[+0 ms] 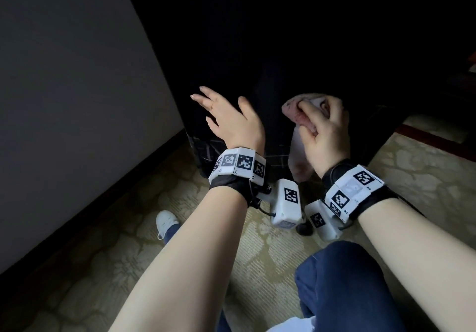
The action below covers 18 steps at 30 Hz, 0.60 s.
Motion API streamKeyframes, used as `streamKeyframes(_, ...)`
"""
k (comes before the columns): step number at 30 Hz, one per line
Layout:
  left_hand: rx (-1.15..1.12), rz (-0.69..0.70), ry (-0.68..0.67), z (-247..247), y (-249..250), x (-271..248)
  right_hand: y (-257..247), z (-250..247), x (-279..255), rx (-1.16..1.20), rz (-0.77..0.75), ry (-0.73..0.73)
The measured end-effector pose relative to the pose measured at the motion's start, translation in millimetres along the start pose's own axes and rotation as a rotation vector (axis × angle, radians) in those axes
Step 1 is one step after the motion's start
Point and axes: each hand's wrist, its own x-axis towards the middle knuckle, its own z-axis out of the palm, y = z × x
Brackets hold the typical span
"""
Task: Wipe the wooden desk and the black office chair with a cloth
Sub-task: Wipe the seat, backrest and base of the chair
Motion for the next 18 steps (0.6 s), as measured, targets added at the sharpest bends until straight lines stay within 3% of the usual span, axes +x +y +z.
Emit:
streamKeyframes(10, -0.026, 0.0, 0.015, 1.3, -0.3, 7.4, 6.7, 41.2, -35.6, -0.061, 0.098, -0.335)
streamKeyframes(15, -0.026, -0.033, 0.009, 0.1, 1.5, 8.2, 1.6, 45.5, -33.4, -0.339, 0.134, -0.606)
streamKeyframes(18, -0.008, -0.061, -0.033, -1.2, 3.5, 2.7, -1.8, 44.0, -29.6, -0.374, 0.19, -0.73)
